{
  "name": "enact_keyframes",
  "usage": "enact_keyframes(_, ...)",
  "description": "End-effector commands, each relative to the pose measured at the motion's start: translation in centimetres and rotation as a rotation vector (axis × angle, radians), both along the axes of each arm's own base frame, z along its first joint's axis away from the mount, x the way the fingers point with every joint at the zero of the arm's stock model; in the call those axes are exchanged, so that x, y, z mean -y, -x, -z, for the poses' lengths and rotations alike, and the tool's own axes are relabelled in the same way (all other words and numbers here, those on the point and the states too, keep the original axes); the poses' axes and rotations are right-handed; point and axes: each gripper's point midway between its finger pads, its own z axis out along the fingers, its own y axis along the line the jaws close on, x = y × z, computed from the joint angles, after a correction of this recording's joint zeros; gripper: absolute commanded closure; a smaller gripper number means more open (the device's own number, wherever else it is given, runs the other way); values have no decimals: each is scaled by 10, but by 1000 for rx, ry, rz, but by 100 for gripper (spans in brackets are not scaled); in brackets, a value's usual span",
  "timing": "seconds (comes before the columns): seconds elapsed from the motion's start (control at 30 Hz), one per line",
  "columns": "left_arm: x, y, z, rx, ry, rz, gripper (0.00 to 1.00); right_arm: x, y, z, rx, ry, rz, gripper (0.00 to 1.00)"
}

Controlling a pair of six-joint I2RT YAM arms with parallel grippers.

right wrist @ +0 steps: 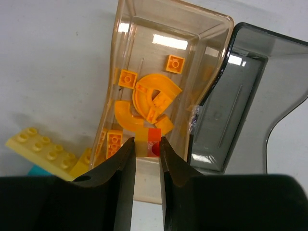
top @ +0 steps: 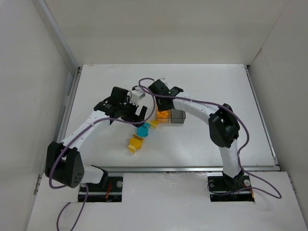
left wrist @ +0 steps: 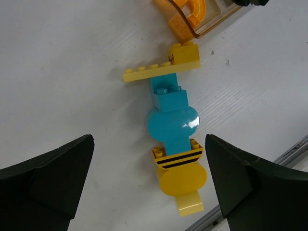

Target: Sort the legos into containers by color

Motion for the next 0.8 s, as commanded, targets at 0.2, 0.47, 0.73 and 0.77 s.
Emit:
enact_keyframes(0.2, 24, -14, 5, -51, 70, 3, 0, -11, -23, -13, 11, -90, 5, 66)
enact_keyframes(0.47, 32, -18, 23, -102, 75, -5, 0, -17, -24, -7, -8, -120, -33, 30)
enact_keyframes(0.73, 45, -14, 31, -113, 69, 33, 6, -10, -29, -12, -1, -121, -35, 29)
enact_keyframes(0.77, 49, -13, 30, -105, 72, 44, 8, -10, -29, -19, 9, -130, -35, 29)
